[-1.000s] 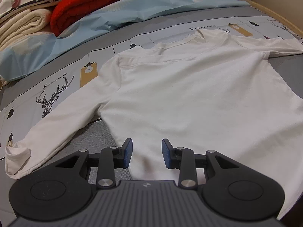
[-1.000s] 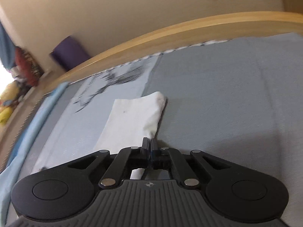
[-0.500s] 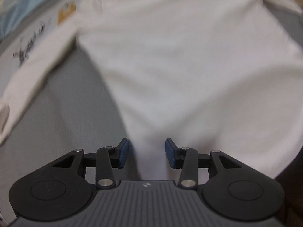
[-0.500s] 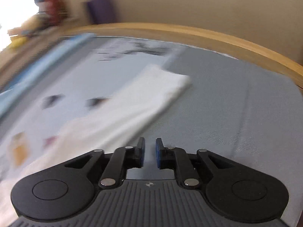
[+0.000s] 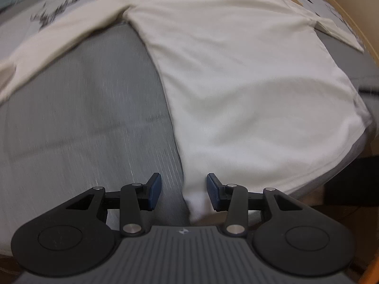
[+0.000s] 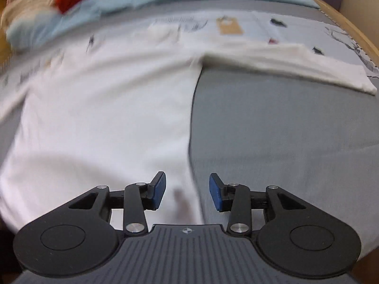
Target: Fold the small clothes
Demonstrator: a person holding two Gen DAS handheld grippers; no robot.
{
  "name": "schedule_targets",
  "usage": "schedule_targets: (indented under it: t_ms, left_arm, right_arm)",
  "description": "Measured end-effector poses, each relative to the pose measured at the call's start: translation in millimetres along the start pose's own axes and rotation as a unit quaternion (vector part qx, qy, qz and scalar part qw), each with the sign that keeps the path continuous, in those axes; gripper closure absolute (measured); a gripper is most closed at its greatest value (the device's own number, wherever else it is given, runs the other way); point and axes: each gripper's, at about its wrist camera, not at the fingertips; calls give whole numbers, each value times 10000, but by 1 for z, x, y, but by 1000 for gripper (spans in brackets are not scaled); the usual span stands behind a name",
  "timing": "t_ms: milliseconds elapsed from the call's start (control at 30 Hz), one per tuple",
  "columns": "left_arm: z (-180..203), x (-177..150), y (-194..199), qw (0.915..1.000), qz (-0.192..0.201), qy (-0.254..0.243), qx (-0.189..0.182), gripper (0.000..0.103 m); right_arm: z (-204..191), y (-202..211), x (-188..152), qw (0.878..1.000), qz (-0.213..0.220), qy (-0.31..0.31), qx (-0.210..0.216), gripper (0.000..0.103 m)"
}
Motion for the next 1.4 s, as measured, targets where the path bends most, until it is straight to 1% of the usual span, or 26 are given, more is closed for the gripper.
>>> schedule_targets:
  t_ms: [33, 100, 167, 267, 333, 367, 400, 433, 467, 500, 533, 667, 733, 800, 867, 900, 967, 1067, 1100, 1133, 1167, 1200, 1233, 1300, 1367, 1400]
  left_arm:
    - [-2, -3, -4, 9999, -46, 163, -5, 56]
    - [-4, -11, -13, 9985, -160, 490, 166, 56]
    - [-1, -17, -16, 9976, -54, 619, 300, 56]
    - [1, -23, -12, 9948, 108, 968, 307, 59]
    - [5, -26, -10, 9946, 150, 957, 374, 74]
    - [8, -26, -8, 9951, 164, 918, 339, 85]
    - [10, -26, -8, 9955, 175, 882, 310, 91]
    - [12, -27, -7, 9958, 192, 829, 348, 92]
    - [14, -28, -6, 9959, 208, 783, 395, 95]
    - [15, -29, -4, 9959, 237, 770, 422, 96]
    - [17, -30, -1, 9956, 290, 782, 430, 96]
    - [19, -35, 25, 9923, 711, 990, 236, 96]
    - [21, -42, 29, 9922, 606, 1036, 346, 97]
    - [24, -46, 19, 9932, 246, 968, 591, 97]
    - [26, -49, 13, 9937, 43, 838, 745, 97]
    - [28, -49, 11, 9938, 34, 765, 803, 97]
    - [31, -46, 9, 9943, 70, 731, 769, 96]
    - [33, -46, 12, 9953, 125, 682, 677, 94]
    - [34, -46, 13, 9954, 183, 631, 704, 92]
    - [37, -45, 14, 9950, 275, 562, 781, 90]
    - [40, -44, 14, 9941, 406, 472, 891, 86]
    - [43, -42, 18, 9930, 556, 392, 970, 85]
    - [47, -41, 22, 9924, 705, 340, 947, 85]
    - [53, -39, 24, 9934, 833, 256, 741, 85]
    - [60, -37, 18, 9953, 775, 175, 558, 84]
    - [61, -36, 10, 9966, 608, 177, 519, 80]
  right_arm:
    - [-2, -3, -7, 9998, -131, -104, -47, 61]
    - [-3, -4, -16, 9981, -321, -520, -96, 61]
    - [-2, -3, -26, 9954, -377, -840, -264, 61]
    - [-3, -4, -43, 9913, -492, -1018, -679, 61]
    - [2, -7, -51, 9876, -596, -1221, -782, 61]
    - [4, -6, -53, 9871, -594, -1258, -795, 61]
    - [3, -5, -56, 9873, -586, -1244, -796, 61]
    - [2, -3, -58, 9882, -579, -1179, -788, 62]
    - [0, -3, -60, 9891, -580, -1110, -772, 66]
    - [-1, -1, -61, 9901, -566, -1055, -727, 86]
    - [-1, 1, -61, 9908, -557, -1049, -645, 96]
    - [3, 27, -59, 9896, -180, -1296, -597, 97]
    - [9, 37, -60, 9868, -120, -1493, -618, 97]
    - [12, 35, -64, 9847, -296, -1580, -678, 97]
    - [9, 23, -69, 9837, -585, -1458, -874, 97]
    - [6, 17, -71, 9838, -708, -1330, -973, 97]
    - [1, 14, -71, 9846, -739, -1164, -1078, 97]
    - [-8, 18, -69, 9855, -602, -964, -1259, 96]
    - [-10, 20, -69, 9849, -555, -910, -1364, 96]
    - [-11, 23, -70, 9824, -461, -851, -1598, 96]
    - [-13, 26, -70, 9796, -305, -861, -1792, 93]
    - [-12, 33, -68, 9785, -42, -971, -1819, 89]
    - [-9, 44, -71, 9790, 173, -1058, -1735, 88]
    - [-12, 54, -67, 9814, 533, -1007, -1547, 88]
    - [-21, 52, -65, 9870, 586, -807, -1258, 84]
    - [-26, 47, -67, 9907, 449, -721, -1064, 77]
Point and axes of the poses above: each gripper's, at about its wrist camera, not at the fingertips, and y roughly against the way its jaws point, z to its right, x to its top, and after that the axes turned 11 degrees about -x, right-handed
